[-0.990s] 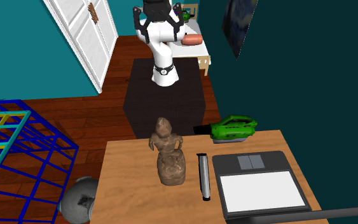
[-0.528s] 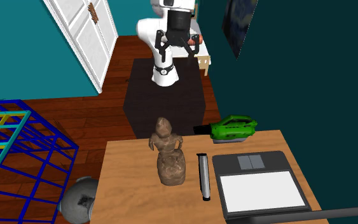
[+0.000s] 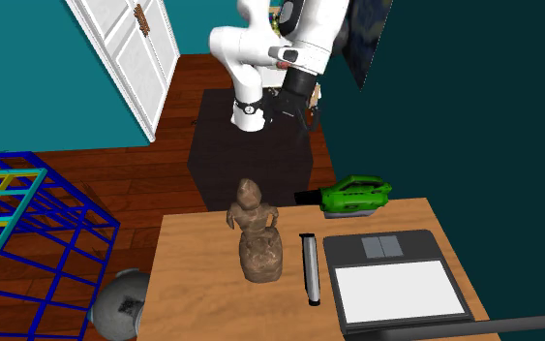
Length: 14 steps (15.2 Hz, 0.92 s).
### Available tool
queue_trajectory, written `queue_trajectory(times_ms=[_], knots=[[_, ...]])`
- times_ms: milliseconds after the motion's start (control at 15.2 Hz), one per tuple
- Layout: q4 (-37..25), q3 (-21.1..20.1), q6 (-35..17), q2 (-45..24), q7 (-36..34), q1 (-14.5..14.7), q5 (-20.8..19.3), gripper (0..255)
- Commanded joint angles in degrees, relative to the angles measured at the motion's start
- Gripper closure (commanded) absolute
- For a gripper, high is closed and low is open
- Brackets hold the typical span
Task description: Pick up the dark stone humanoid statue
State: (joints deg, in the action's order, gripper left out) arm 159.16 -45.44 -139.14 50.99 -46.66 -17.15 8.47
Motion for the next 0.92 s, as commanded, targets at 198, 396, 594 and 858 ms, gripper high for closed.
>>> queue_trajectory(times_ms=[198,396,594,858], knots=[[-4.1,-22.2,-8.9,-4.5,-19.0,-18.3,-3.2,0],[-8.8,-35.7,-11.0,-3.0,-28.6,-31.4,-4.3,0],[-14.8,-46.7,-10.9,1.5,-36.3,-43.3,-3.7,0],[-24.4,-56.5,-8.0,10.0,-44.7,-56.0,-1.8,0]])
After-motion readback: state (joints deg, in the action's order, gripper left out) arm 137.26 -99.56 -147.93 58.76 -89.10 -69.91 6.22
